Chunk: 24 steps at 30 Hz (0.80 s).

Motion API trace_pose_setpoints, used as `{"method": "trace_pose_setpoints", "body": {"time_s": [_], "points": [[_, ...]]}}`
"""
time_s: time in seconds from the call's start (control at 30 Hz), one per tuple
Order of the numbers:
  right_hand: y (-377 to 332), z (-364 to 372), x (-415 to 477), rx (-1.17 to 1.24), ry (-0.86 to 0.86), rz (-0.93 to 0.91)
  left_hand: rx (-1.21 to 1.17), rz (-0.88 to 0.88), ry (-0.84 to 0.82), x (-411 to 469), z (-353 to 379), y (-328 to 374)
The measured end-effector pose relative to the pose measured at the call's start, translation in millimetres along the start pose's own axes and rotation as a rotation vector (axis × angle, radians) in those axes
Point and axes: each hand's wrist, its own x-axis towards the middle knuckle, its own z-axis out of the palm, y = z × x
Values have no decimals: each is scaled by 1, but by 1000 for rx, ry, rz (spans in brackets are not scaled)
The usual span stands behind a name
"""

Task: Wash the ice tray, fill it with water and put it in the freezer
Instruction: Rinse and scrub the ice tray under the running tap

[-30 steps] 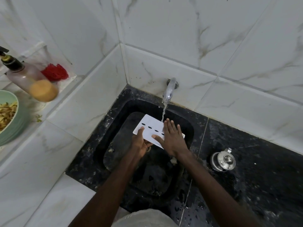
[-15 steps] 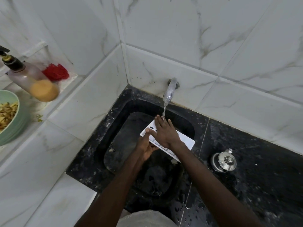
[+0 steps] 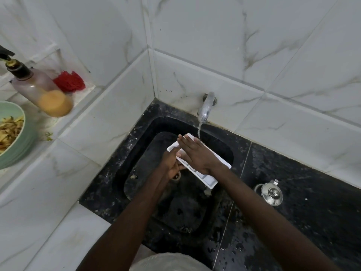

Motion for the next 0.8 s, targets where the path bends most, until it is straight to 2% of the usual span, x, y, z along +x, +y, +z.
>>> {"method": "trace_pose_setpoints", "body": {"time_s": [0.07, 0.17, 0.27, 0.33, 0.47, 0.57, 0.8], "points": [[8, -3, -13, -40, -12, -68, -71, -24, 58, 8, -15, 7], [11, -7, -18, -88, -46, -79, -57, -38, 66, 12, -25, 6], [0, -5, -1, -48, -26, -23, 6, 20, -63, 9, -12, -5], [-4, -2, 7, -21, -22, -6, -7, 33, -86, 8, -8, -7], [2, -3, -15, -61, -41, -102, -104, -27, 65, 13, -30, 10], [10, 0, -41, -49, -43, -134, -179, -5, 115, 21, -52, 19], [3, 4, 6, -51, -52, -47, -137, -46, 34, 11, -21, -10]]}}
